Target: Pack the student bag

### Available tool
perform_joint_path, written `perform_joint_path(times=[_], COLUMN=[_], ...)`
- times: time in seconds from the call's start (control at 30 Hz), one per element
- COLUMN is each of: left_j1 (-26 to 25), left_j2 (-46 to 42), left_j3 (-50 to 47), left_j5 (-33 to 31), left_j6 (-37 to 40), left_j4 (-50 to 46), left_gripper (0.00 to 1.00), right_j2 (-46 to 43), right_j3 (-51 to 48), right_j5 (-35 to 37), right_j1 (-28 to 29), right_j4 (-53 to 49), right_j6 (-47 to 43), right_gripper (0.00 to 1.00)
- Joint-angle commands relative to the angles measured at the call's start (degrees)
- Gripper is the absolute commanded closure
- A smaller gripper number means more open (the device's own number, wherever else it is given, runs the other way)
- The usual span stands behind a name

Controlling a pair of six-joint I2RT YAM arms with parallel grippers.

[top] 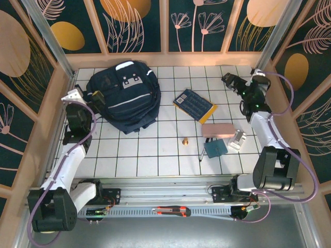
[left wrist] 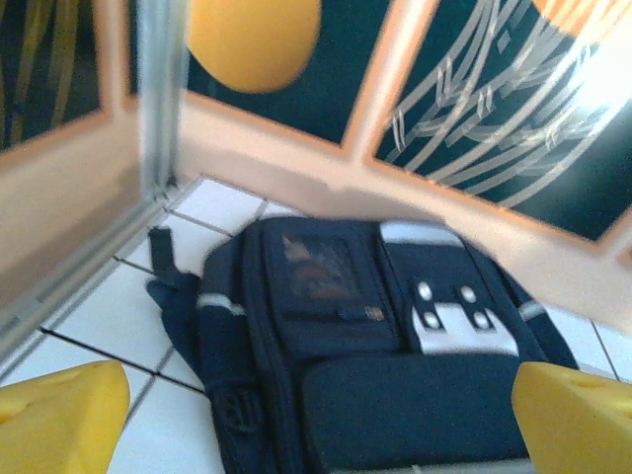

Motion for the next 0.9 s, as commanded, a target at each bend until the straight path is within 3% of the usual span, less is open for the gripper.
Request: perform_joint_path(times=[0.0, 0.07, 0.3, 0.4, 0.53, 0.63, 0.87], left_j1=[-4.2, -6.9, -12.3, -13.6, -18.4, -20.8, -21.4], left_j2=[4.7, 9.6, 25.0, 26.1, 29.2, 31.5, 28.1], left_j3=[6.2, 11.5, 28.2, 29.0, 31.3, 32.6, 27.9], left_j5=[4.1, 6.0, 5.1, 6.2, 1.1, 2.2, 3.2], left_j6=[1.3, 2.6, 6.4, 9.1, 13.2, 14.6, 13.4], left_j4=[-16.1, -19.8, -36.7, -39.2, -44.4, -46.1, -44.1], left_gripper=[0.01, 0.01, 0.01, 0.01, 0.01, 0.01, 0.01], right_j2=[3.6, 7.3, 22.4, 28.6, 34.2, 36.9, 44.3], right_j3=[5.0, 8.9, 25.8, 30.6, 33.3, 35.2, 42.6], right_j5=[-13.7, -20.1, -23.8, -25.0, -27.7, -27.3, -26.9], right_j1=[2.6, 4.9, 19.1, 23.1, 25.7, 27.2, 30.0], right_j4=[-14.2, -16.6, -27.3, -27.6, -24.7, -24.2, -27.0], right_j6=[5.3, 5.8, 4.1, 6.1, 10.5, 11.8, 13.8], right_gripper=[0.01, 0.01, 0.01, 0.02, 0.05, 0.05, 0.06])
